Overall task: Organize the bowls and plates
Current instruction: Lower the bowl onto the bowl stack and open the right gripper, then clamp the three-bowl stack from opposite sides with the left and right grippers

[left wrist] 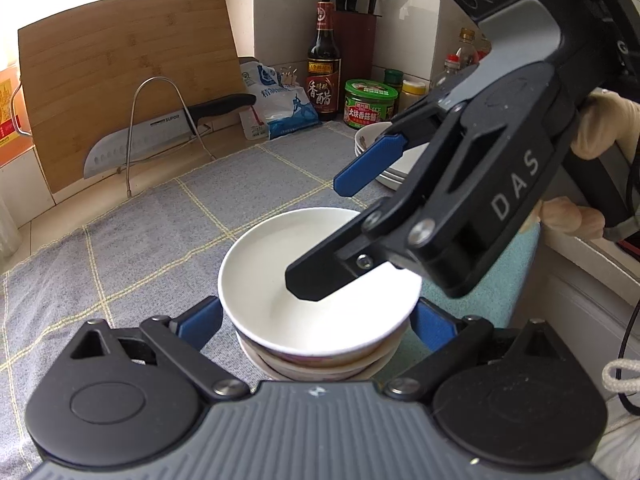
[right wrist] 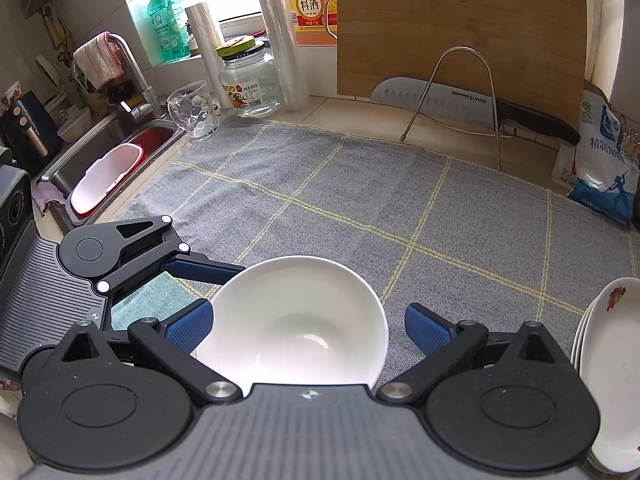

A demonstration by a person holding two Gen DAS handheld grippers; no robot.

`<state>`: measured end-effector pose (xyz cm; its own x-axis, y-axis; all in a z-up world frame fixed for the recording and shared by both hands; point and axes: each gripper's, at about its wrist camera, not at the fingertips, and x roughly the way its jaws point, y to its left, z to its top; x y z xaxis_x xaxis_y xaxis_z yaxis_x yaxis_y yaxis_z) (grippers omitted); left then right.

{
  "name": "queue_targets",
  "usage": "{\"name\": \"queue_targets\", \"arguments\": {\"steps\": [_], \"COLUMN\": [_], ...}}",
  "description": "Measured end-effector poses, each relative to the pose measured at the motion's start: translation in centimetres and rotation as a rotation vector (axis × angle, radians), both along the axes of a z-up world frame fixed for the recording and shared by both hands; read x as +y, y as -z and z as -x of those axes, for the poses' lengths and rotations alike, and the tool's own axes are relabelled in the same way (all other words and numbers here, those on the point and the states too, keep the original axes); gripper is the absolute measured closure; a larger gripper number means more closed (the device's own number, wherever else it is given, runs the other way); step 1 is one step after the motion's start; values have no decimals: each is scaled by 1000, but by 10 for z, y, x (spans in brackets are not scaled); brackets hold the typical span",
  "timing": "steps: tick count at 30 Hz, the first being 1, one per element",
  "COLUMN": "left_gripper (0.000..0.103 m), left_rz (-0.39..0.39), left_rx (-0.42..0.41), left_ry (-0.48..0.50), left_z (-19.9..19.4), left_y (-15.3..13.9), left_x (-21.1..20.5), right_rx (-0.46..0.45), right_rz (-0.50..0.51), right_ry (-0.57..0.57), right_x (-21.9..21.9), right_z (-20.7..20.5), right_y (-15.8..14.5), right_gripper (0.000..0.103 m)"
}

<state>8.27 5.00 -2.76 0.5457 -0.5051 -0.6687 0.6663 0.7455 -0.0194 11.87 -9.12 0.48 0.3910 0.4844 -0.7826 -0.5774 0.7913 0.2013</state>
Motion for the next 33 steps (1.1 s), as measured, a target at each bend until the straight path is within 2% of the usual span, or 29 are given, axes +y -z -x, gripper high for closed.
{"name": "queue_targets", "arguments": {"steps": [8,16,25,33], "left_gripper": [3,3,3,3], "left_rz": [28,-28,-75,-88], "left_rx": [-3,54,112,135], "left_ry": [53,111,129,168], "left_z": [5,4,-7,-29], "left_y": [-11,3,32,46], "left_x": [25,39,36,34], "right_rx": [-131,-189,-150,-95], "right_rz": [67,122,201,255], "right_ry": [4,-37,-80,-136], "right_x": [-14,-24,-20,-8], "right_z": [20,47,63,60], "right_y": [-9,-8,21,64], "right_gripper": [0,0,0,0]}}
